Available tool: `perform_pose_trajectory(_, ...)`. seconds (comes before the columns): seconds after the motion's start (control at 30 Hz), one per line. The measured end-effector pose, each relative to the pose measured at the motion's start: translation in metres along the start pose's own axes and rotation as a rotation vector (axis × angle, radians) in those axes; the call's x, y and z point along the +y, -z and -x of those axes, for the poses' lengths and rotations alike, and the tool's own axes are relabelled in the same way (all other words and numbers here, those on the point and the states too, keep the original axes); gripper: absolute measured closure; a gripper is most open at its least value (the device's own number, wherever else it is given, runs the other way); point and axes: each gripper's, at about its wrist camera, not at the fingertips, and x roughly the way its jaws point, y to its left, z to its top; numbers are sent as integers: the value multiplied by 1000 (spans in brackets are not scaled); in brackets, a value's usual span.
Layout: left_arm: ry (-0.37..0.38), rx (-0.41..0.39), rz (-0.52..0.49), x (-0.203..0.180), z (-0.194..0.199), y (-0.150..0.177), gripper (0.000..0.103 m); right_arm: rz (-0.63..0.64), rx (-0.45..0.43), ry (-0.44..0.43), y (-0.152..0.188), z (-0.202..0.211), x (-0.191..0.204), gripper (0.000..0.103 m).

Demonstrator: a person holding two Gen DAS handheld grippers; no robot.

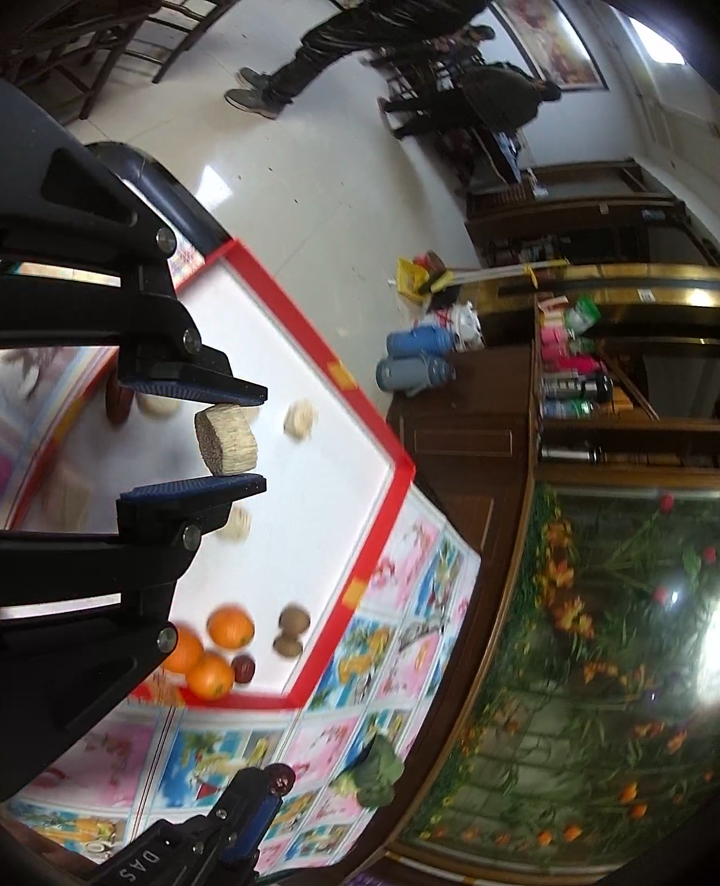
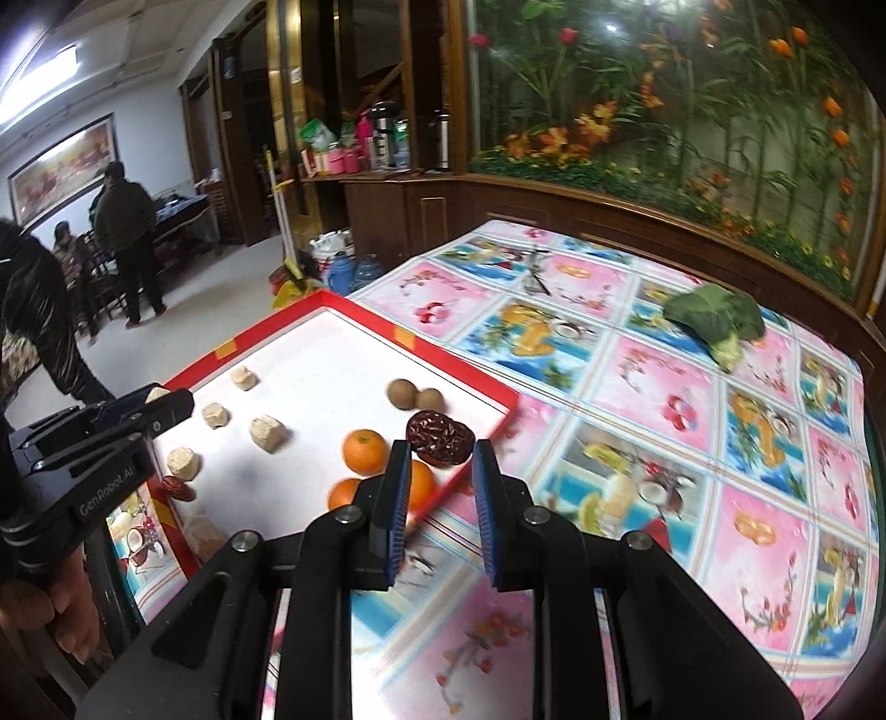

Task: Organize fruits
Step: 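Carry the date and biscuit over the tray and open both tools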

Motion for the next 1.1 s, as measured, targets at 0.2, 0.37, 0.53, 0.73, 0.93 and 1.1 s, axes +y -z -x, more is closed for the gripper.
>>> perform_pose_trajectory(0.2,-56,23,40,22,-10,-1,80,31,22,-19,-11,-18,11,79)
perform_pose_trajectory(0.37,-68,39,40,24,-16,0,80,38,52,-64,-22,-38,16,79)
perform_pose_trajectory(0.53,-70,49,36,22,-19,0,80,64,63,-96,-29,-52,27,79)
perform_pose_trajectory(0.73,-72,72,33,21,-27,-1,80,111,93,-138,-39,-76,33,79)
perform_pose_trajectory(0.93,-66,94,22,17,-36,-2,80,126,112,-166,-52,-102,36,79)
perform_pose_trajectory(1.1,-51,111,6,12,-37,2,80,142,147,-175,-61,-128,41,79)
